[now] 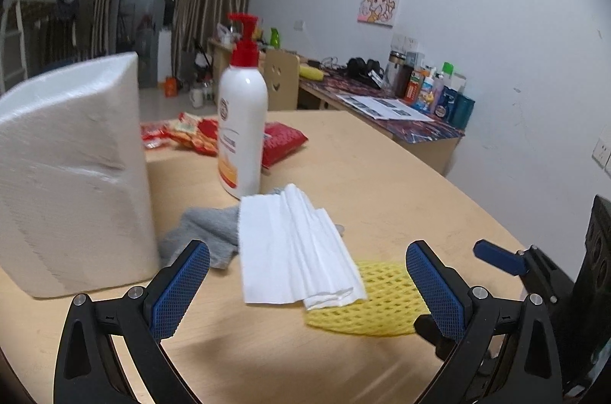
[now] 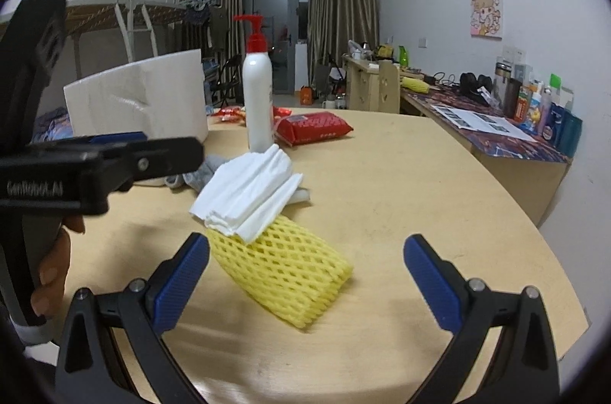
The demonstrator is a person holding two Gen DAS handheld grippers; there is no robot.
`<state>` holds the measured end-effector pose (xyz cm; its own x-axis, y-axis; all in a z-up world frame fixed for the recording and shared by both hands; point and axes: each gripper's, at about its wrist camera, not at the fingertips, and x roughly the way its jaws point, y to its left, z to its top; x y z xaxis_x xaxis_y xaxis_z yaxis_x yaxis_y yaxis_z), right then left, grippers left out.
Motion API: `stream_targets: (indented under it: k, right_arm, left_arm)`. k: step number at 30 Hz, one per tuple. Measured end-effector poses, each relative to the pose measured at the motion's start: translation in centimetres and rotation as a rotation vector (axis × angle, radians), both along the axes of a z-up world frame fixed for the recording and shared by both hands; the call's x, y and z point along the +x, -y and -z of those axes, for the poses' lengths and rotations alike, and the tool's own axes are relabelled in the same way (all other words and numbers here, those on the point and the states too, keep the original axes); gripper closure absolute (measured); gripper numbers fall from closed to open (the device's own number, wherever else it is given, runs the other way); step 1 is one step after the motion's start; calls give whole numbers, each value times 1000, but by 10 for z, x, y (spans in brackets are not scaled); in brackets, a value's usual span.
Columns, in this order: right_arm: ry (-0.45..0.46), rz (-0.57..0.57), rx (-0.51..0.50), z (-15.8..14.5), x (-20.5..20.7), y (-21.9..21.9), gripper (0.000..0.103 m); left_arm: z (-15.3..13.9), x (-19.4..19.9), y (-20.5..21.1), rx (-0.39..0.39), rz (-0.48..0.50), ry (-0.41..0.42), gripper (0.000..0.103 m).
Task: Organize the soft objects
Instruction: 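Withdraw both tools from the box toward the remaining tissues and yellow net, then grasp the white tissues with the left tool and lift them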
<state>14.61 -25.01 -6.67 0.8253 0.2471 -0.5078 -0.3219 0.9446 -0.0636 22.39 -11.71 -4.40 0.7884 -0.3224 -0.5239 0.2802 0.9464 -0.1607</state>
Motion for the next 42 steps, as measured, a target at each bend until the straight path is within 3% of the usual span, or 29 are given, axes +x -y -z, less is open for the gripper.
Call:
stream_targets:
  k: [6,14,20,25,29,32,37,42]
  right_arm:
    - [-47,-7,-4,3,13,5,0]
    - [-80,-53,-14,7,21,3,0]
    - [-105,-89,-31,10,26,-1,0]
    - [-120,-121,-50,10,30,-6,0]
    - [-128,-142,-64,13,33,-8,0]
    - [-138,-155,-58,14,36,-9,0]
    - [-152,-183,-32,13,40,-6,0]
    - [-163,-228,-48,10,39,-9,0]
  left_arm:
    - [7,24,7,-50,23,-94,5]
    - [24,50,17,-23,65,-199,24]
    - [36,64,15,-31,38,-235,39]
    - [44,68,18,5,29,-258,45]
    - [52,71,17,37,1,-286,70]
    - [57,73,17,51,3,-309,83]
    - [54,69,20,76,26,-280,96]
    - [50,66,11,26,26,-262,97]
